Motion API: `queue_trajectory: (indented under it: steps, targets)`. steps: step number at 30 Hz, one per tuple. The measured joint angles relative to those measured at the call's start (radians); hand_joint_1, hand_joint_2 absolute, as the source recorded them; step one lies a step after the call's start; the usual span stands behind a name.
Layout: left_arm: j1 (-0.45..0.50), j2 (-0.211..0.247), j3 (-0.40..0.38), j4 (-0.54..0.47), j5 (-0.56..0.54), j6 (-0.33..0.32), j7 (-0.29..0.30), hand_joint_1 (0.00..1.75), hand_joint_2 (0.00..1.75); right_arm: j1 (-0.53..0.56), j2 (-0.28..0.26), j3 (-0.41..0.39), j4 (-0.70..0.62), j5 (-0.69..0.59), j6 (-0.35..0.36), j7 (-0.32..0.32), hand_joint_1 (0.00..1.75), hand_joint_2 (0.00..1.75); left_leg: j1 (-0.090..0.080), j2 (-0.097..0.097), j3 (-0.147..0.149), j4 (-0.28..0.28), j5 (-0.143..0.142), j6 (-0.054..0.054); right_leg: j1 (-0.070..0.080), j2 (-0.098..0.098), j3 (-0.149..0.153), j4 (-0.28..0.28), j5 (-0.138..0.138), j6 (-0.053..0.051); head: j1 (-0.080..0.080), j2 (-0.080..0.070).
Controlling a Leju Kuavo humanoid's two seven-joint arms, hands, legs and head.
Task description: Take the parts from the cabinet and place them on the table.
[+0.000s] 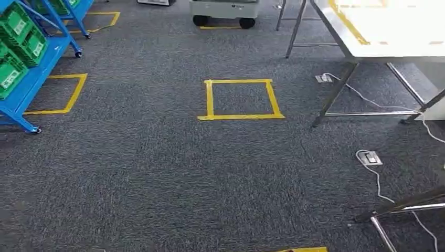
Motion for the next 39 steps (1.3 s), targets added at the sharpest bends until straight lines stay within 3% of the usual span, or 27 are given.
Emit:
queue_trajectory:
  steps: [2,3,4,6,7,8,12,13,14,15,17,18,19,21,22,23,27,28,29,30,32,33,34,36,37,38,39]
  targets:
    - [-0.002,0.0,0.0,0.0,0.0,0.0,0.0,0.0,0.0,0.005,0.0,0.0,0.0,0.0,0.0,0.0,0.0,0.0,-0.002,-0.026,-0.003,0.0,0.001,0.003,0.0,0.012,-0.082,0.167,-0.065,0.002,0.003,0.0]
    - [0.001,0.0,0.0,0.0,0.0,0.0,0.0,0.0,0.0,0.006,0.0,0.0,0.0,0.0,0.0,0.0,0.0,0.0,-0.002,-0.038,-0.003,0.0,0.001,0.003,0.0,0.012,-0.101,0.197,-0.066,0.002,0.003,0.0]
    - [0.002,0.0,0.0,0.0,0.0,0.0,0.001,0.0,0.0,0.006,0.0,0.0,0.0,0.0,0.0,0.0,0.0,0.0,-0.002,-0.05,-0.002,0.001,0.001,0.002,0.0,0.013,-0.097,0.18,-0.043,0.001,0.003,0.0]
    - [0.003,0.0,0.0,0.0,0.001,0.0,0.003,0.0,0.0,0.005,0.0,0.0,0.0,0.0,0.0,0.0,0.0,0.0,0.0,-0.079,0.0,0.001,0.003,-0.002,-0.004,0.024,-0.029,0.029,0.048,-0.002,0.003,0.0]
    - [0.001,0.0,0.0,0.0,0.001,0.0,0.003,0.0,0.0,0.005,0.0,0.0,0.0,0.0,0.0,0.0,0.0,0.0,0.002,-0.093,0.001,0.002,0.004,-0.005,-0.009,0.059,0.016,-0.064,0.089,-0.001,0.004,0.0]
    - [0.0,0.0,0.0,0.0,0.001,0.0,0.003,0.0,0.0,0.004,0.0,0.0,0.0,0.001,0.0,0.0,0.0,0.0,-0.002,-0.103,-0.003,0.005,0.004,-0.013,-0.015,0.111,0.036,-0.11,0.078,0.0,0.003,0.0]
    - [0.006,0.001,0.0,0.0,0.001,-0.002,0.003,0.0,0.0,0.002,0.001,0.0,0.0,0.001,0.001,0.0,0.0,0.0,0.007,-0.141,-0.018,0.001,0.019,-0.04,-0.006,0.075,0.04,-0.112,0.088,-0.023,0.002,0.0]
    - [0.007,0.003,0.0,0.0,0.001,-0.002,0.003,0.0,0.0,0.001,0.001,0.0,0.0,0.002,0.001,0.0,0.0,0.0,0.008,-0.123,-0.021,0.008,0.012,-0.041,-0.011,0.059,0.042,-0.119,0.094,-0.033,0.002,0.0]
    - [0.006,0.001,0.0,0.0,0.001,-0.003,0.003,0.0,0.0,0.002,0.001,0.0,0.0,0.002,0.001,-0.002,0.0,0.0,0.001,-0.066,-0.036,0.039,-0.014,-0.044,-0.009,0.05,0.042,-0.121,0.095,-0.037,-0.007,0.0]
    - [0.003,0.0,0.0,0.0,0.001,-0.003,0.003,0.0,0.0,0.002,0.001,0.0,0.0,0.003,0.001,-0.003,0.0,0.0,0.002,-0.039,-0.066,0.101,-0.052,-0.048,-0.007,0.036,0.041,-0.121,0.095,-0.043,-0.011,0.0]
    - [-0.002,-0.001,0.0,0.0,0.0,-0.003,0.003,0.0,0.0,0.006,0.001,0.0,0.0,0.003,0.001,-0.003,0.0,0.0,0.003,-0.023,-0.143,0.263,-0.124,-0.052,-0.003,0.003,0.039,-0.121,0.093,-0.047,-0.01,0.0]
    - [-0.001,-0.001,0.0,0.0,0.0,-0.003,0.003,0.0,0.0,0.006,0.001,0.0,0.0,0.003,0.001,-0.003,0.0,0.0,0.003,-0.022,-0.167,0.313,-0.135,-0.053,-0.002,-0.012,0.038,-0.121,0.092,-0.048,-0.01,0.0]
    - [0.002,-0.001,0.0,0.0,0.0,-0.003,0.003,0.0,0.0,0.005,0.001,0.0,0.0,0.003,0.001,-0.003,0.0,0.0,0.003,-0.022,-0.162,0.309,-0.119,-0.053,-0.002,-0.025,0.039,-0.121,0.092,-0.049,-0.011,0.0]
    - [0.005,-0.001,0.0,0.0,-0.001,-0.003,0.003,0.0,0.0,0.002,0.001,0.0,0.0,0.003,0.001,-0.003,0.0,0.0,0.002,-0.015,-0.098,0.19,-0.046,-0.05,-0.002,-0.047,0.041,-0.121,0.09,-0.047,-0.011,0.0]
    - [0.004,-0.001,0.0,0.0,-0.001,-0.003,0.003,0.0,0.0,0.002,0.001,0.0,0.0,0.003,0.001,-0.003,0.0,0.0,0.001,0.012,-0.047,0.097,-0.007,-0.047,-0.002,-0.059,0.044,-0.121,0.088,-0.044,-0.011,0.0]
    - [0.002,-0.002,0.0,0.0,-0.002,-0.003,0.003,0.0,0.0,0.002,0.001,0.0,0.0,0.003,0.001,-0.003,0.0,0.0,-0.003,0.069,-0.006,0.028,0.003,-0.045,0.003,-0.067,0.047,-0.12,0.085,-0.039,-0.011,0.0]
    - [0.001,-0.002,0.0,0.0,-0.003,-0.003,0.003,0.0,0.0,-0.004,0.001,0.0,0.0,0.005,0.001,-0.003,0.0,0.0,-0.012,0.037,-0.008,0.008,-0.005,-0.019,0.009,-0.104,0.061,-0.126,0.075,-0.021,-0.006,0.0]
    - [0.002,-0.002,0.0,0.0,-0.003,-0.003,0.003,0.0,0.0,-0.005,0.001,0.001,0.0,0.005,0.001,-0.004,0.0,0.0,-0.004,0.025,-0.003,0.002,0.001,-0.01,0.007,-0.104,0.059,-0.122,0.07,-0.014,-0.008,0.0]
    - [0.003,-0.001,0.0,0.0,-0.003,-0.003,0.003,0.0,0.0,-0.005,0.001,0.001,0.0,0.006,0.001,-0.005,0.0,0.0,-0.001,0.017,-0.003,0.002,0.003,-0.006,0.005,-0.056,0.048,-0.1,0.054,-0.005,-0.003,0.0]
    - [0.0,0.001,0.0,0.0,-0.003,-0.003,0.003,0.0,0.0,-0.003,0.001,0.001,0.0,0.006,0.001,-0.006,0.0,0.0,0.0,0.009,-0.004,0.002,0.004,0.001,0.002,-0.017,0.021,-0.037,0.014,-0.003,0.0,0.0]
    - [-0.004,0.002,0.0,0.0,-0.003,-0.004,0.003,0.0,0.0,0.002,0.001,0.001,0.0,0.006,0.002,-0.006,0.0,0.0,0.0,-0.017,-0.006,0.002,0.004,0.005,0.0,0.008,-0.059,0.132,-0.061,0.001,0.0,0.0]
    - [-0.003,0.002,0.0,0.0,-0.003,-0.005,0.003,0.0,0.0,0.003,0.001,0.001,0.0,0.006,0.002,-0.006,0.0,0.0,0.0,-0.029,-0.006,0.002,0.004,0.005,0.0,0.012,-0.091,0.189,-0.075,0.002,0.001,0.0]
    - [-0.001,0.002,0.0,0.0,-0.004,-0.005,0.003,0.0,0.0,0.004,0.001,0.001,0.0,0.006,0.003,-0.006,0.0,0.0,0.0,-0.042,-0.005,0.003,0.004,0.005,0.0,0.012,-0.103,0.199,-0.063,0.002,0.001,0.0]
    - [0.001,0.003,0.0,0.0,-0.003,-0.006,0.003,0.0,0.0,0.002,0.001,0.001,0.0,0.006,0.003,-0.008,0.0,0.0,0.002,-0.071,-0.002,0.003,0.006,0.002,-0.002,0.017,-0.056,0.081,0.022,-0.001,0.0,0.0]
    - [0.0,0.003,0.0,0.0,-0.003,-0.006,0.003,0.0,0.0,0.002,0.001,0.001,0.0,0.006,0.003,-0.008,0.0,0.0,0.004,-0.085,0.0,0.004,0.005,0.0,-0.006,0.037,-0.011,-0.016,0.073,-0.002,0.001,0.0]
    - [-0.001,0.003,0.0,0.0,-0.003,-0.006,0.003,0.0,0.0,0.002,0.001,0.001,0.0,0.006,0.003,-0.009,0.0,0.0,0.004,-0.094,-0.001,0.004,0.005,-0.006,-0.013,0.083,0.023,-0.09,0.098,0.001,0.002,0.0]
    - [-0.004,0.005,0.0,0.0,-0.003,-0.006,0.003,0.0,0.0,0.002,0.002,0.002,0.001,0.006,0.004,-0.009,0.0,0.0,-0.002,-0.106,-0.007,0.012,0.003,-0.013,-0.016,0.104,0.029,-0.114,0.085,0.0,0.002,0.0]
